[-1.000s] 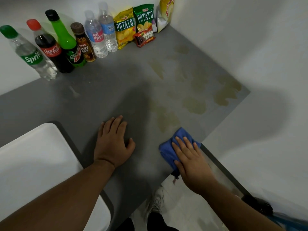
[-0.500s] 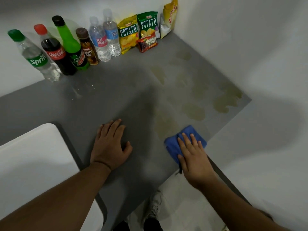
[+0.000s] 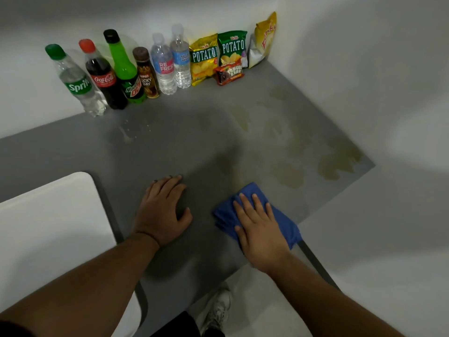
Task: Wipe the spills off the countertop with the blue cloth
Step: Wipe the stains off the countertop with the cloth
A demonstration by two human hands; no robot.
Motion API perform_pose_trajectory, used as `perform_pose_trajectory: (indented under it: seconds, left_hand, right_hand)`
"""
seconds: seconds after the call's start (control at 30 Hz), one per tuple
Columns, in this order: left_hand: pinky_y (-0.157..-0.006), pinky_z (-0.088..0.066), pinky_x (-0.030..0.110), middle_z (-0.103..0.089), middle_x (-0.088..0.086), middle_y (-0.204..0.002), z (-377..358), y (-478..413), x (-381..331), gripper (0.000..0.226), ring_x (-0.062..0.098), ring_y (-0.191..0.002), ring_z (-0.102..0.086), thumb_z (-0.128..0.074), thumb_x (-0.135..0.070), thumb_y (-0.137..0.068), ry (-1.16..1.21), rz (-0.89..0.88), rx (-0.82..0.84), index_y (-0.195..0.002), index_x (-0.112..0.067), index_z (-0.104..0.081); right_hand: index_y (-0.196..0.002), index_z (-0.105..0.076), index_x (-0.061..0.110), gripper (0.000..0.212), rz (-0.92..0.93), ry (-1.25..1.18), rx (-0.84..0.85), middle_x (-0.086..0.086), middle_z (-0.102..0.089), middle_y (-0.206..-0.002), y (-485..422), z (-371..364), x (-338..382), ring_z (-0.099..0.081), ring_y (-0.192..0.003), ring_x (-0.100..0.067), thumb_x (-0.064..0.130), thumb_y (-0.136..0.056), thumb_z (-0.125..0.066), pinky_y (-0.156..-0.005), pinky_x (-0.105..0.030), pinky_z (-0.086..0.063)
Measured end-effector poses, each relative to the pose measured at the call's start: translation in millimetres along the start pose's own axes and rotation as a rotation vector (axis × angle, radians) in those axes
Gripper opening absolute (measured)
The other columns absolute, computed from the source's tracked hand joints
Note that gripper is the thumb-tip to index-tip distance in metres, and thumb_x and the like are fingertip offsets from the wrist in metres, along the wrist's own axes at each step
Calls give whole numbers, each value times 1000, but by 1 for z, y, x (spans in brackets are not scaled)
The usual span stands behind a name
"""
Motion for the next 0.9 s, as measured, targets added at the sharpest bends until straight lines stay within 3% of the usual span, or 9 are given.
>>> perform_pose_trajectory:
  seconds: [0.13,0.27,0.43,0.57,0.67,0.77,0.9]
  left_hand:
    - [-120,-35,54,-49,4,-154,0,2,3,63,31,-140,-45,-53,-50,-82,20,14,-15,-135,-17,-59]
    - [-123,-31,51,-49,2,-155,-3,2,5,62,30,-141,-44,-57,-48,-81,40,14,-33,-136,-18,-59]
    - [-124,-30,51,-51,3,-154,-4,2,6,62,30,-140,-46,-61,-47,-80,41,8,-44,-135,-17,-60]
    - [-119,-36,55,-53,4,-152,-4,0,5,61,32,-138,-49,-63,-44,-79,51,2,-52,-132,-15,-62]
    - [-120,-35,55,-53,6,-152,-5,0,6,61,33,-139,-48,-64,-43,-79,45,-11,-63,-132,-13,-63]
    - [-122,-31,53,-51,6,-153,-6,1,6,61,32,-141,-45,-64,-42,-80,33,-23,-70,-133,-13,-62]
    - [-124,-27,52,-50,7,-154,-8,0,5,61,33,-141,-45,-63,-42,-80,13,-35,-68,-134,-12,-61]
  right_hand:
    - [-162,7,38,60,124,12,19,17,17,-169,31,-8,-10,21,-155,-11,55,-107,-10,-126,-42,11]
    - [-161,8,40,63,-27,19,24,16,15,-170,23,2,-40,23,-155,-10,62,-102,1,-128,-47,4]
    - [-163,7,34,67,-114,16,-8,12,18,-168,-24,9,-15,24,-155,-18,59,-102,-3,-123,-43,17]
    - [-160,16,39,63,-4,3,24,15,27,-167,-17,-3,8,30,-153,-16,61,-103,0,-124,-43,20]
    - [-159,16,43,61,83,46,44,18,19,-169,4,-9,-5,23,-155,-12,63,-104,-2,-124,-44,14]
    - [-161,8,42,63,19,69,24,16,10,-171,4,-1,-29,16,-157,-14,65,-106,-10,-126,-47,8]
    - [-160,15,38,69,-113,38,3,11,22,-168,-39,10,-17,28,-154,-19,66,-100,-4,-125,-50,13]
Point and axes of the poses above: each hand's wrist, its own y-axis away from the middle knuckle, its own z-axis out of the back of the hand, x = y × z, the point moved 5 cm from there along -y, towards the middle knuckle
